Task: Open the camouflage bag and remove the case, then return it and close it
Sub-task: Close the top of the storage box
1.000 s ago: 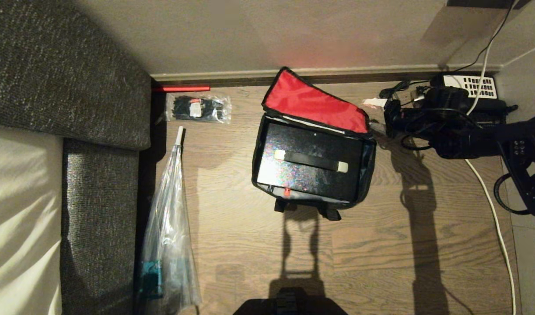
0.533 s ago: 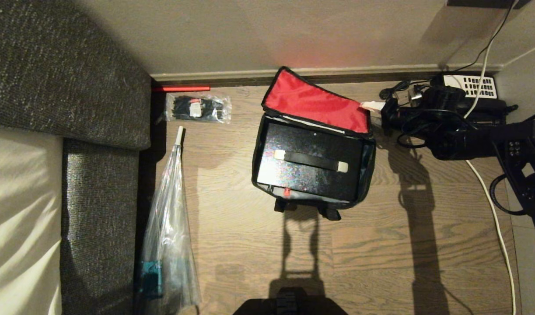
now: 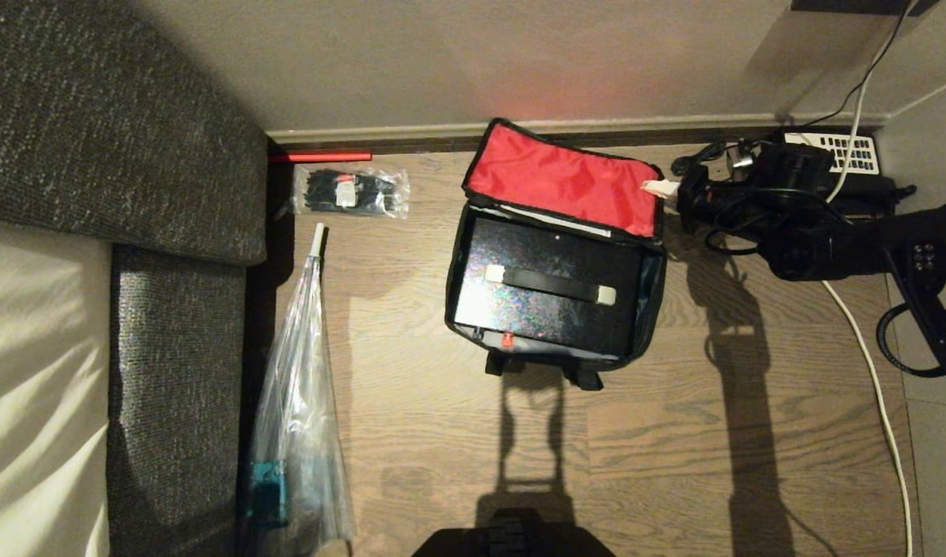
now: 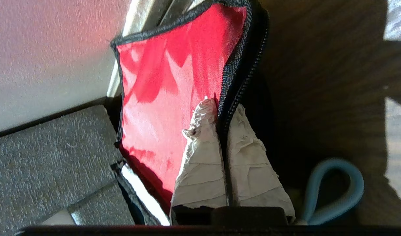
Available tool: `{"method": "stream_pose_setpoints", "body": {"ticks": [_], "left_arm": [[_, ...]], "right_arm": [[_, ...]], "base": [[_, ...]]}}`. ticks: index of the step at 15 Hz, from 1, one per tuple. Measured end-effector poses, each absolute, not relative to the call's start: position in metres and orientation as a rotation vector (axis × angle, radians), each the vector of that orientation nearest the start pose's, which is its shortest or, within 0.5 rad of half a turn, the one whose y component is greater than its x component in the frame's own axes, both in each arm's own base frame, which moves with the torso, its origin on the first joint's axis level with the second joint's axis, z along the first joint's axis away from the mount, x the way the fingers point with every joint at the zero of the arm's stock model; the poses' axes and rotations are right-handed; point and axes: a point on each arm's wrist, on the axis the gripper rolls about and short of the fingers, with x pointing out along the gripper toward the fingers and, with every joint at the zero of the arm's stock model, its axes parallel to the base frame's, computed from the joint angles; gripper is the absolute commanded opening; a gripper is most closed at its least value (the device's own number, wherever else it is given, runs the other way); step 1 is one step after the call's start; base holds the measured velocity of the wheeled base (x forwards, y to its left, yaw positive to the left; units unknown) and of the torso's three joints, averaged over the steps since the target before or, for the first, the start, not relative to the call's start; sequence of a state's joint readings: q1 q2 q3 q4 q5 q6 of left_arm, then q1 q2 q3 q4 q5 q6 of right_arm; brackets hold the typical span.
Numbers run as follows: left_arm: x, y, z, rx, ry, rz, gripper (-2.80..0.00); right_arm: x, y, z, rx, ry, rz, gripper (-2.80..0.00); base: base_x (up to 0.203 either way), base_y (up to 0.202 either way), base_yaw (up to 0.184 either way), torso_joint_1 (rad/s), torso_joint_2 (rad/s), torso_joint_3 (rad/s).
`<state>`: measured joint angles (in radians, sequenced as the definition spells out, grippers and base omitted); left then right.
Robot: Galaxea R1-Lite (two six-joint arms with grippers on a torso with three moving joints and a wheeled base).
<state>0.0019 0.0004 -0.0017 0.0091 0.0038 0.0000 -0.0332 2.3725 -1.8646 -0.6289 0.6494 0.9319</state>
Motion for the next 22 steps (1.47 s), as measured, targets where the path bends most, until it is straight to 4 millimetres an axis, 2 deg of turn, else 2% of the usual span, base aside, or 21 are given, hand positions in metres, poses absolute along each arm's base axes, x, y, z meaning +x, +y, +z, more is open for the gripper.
{"method": "stream_pose_setpoints", "body": {"ticks": [3, 6, 13, 18, 22], "left_arm": [[-0.023, 0.000, 0.075, 0.000, 0.008, 0.006, -2.80], [-0.023, 0.000, 0.075, 0.000, 0.008, 0.007, -2.80], [-0.023, 0.000, 0.075, 0.000, 0.008, 0.007, -2.80], [-0.023, 0.000, 0.075, 0.000, 0.008, 0.006, -2.80], [-0.023, 0.000, 0.075, 0.000, 0.008, 0.007, -2.80]], "right_arm": [[0.485, -0.004, 0.202, 0.818, 0.197, 0.625, -2.80], [0.457, -0.003, 0.198, 0.766, 0.245, 0.636, -2.80], [0.389, 0.002, 0.220, 0.755, 0.301, 0.744, -2.80], [0.355, 0.004, 0.218, 0.744, 0.367, 0.783, -2.80], [0.339, 0.006, 0.217, 0.705, 0.390, 0.794, -2.80]], "base": [[0.000, 0.000, 0.000, 0.000, 0.00, 0.000], [0.000, 0.000, 0.000, 0.000, 0.00, 0.000], [0.000, 0.000, 0.000, 0.000, 0.00, 0.000], [0.000, 0.000, 0.000, 0.000, 0.00, 0.000], [0.000, 0.000, 0.000, 0.000, 0.00, 0.000]]}}
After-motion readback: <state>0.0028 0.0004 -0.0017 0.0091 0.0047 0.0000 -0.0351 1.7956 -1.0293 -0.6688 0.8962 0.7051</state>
